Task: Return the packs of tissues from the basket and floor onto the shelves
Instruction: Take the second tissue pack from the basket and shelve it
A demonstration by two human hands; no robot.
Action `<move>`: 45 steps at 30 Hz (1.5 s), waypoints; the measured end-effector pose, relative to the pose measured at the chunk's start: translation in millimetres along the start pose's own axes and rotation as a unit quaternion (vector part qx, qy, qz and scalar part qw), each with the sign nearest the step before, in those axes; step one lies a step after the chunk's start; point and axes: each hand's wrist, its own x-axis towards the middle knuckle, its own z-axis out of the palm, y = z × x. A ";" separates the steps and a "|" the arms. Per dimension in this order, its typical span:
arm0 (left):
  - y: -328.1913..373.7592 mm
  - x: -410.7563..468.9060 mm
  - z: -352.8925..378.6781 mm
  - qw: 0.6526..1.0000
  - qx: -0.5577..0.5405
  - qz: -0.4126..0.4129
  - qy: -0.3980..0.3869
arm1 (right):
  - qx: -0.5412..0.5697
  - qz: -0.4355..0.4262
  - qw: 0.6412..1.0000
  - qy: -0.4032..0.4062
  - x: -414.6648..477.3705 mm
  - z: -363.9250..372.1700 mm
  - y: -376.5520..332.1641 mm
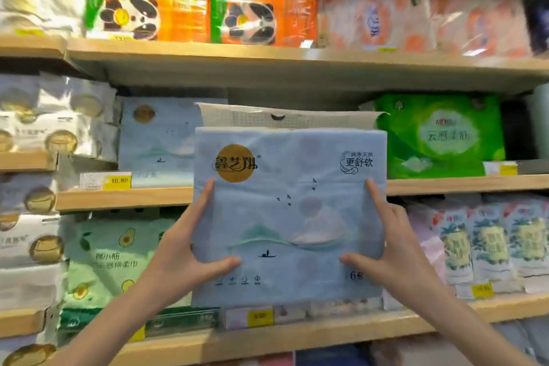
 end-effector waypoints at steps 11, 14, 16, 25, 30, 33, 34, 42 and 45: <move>15.0 136.3 -20.9 0.979 0.076 0.160 0.102 | -0.005 -0.159 0.982 0.098 142.9 -38.7 -17.6; 11.5 171.1 -16.8 0.971 0.104 0.187 0.109 | -0.012 -0.188 0.974 0.129 177.1 -43.5 -11.7; 4.9 192.1 -12.5 0.965 0.116 0.207 0.112 | -0.022 -0.205 0.967 0.148 195.4 -43.0 -6.5; -35.9 226.1 19.4 0.963 0.184 0.179 0.084 | -0.003 -0.186 0.972 0.141 234.9 -6.3 53.8; -52.3 228.5 26.6 0.971 0.202 0.123 0.040 | 0.006 -0.141 0.986 0.088 235.4 13.9 76.2; -61.2 228.2 31.8 0.974 0.207 0.087 0.022 | 0.015 -0.116 0.991 0.058 236.2 22.4 88.5; -64.7 227.6 33.4 0.973 0.215 0.083 0.010 | 0.012 -0.106 0.993 0.045 236.8 25.6 92.5; -75.9 240.0 33.9 0.960 0.278 -0.022 -0.036 | -0.049 -0.053 0.997 -0.042 265.0 33.1 106.0; -80.5 248.1 34.7 0.955 0.287 -0.050 -0.053 | -0.068 -0.033 0.994 -0.075 274.7 32.5 106.4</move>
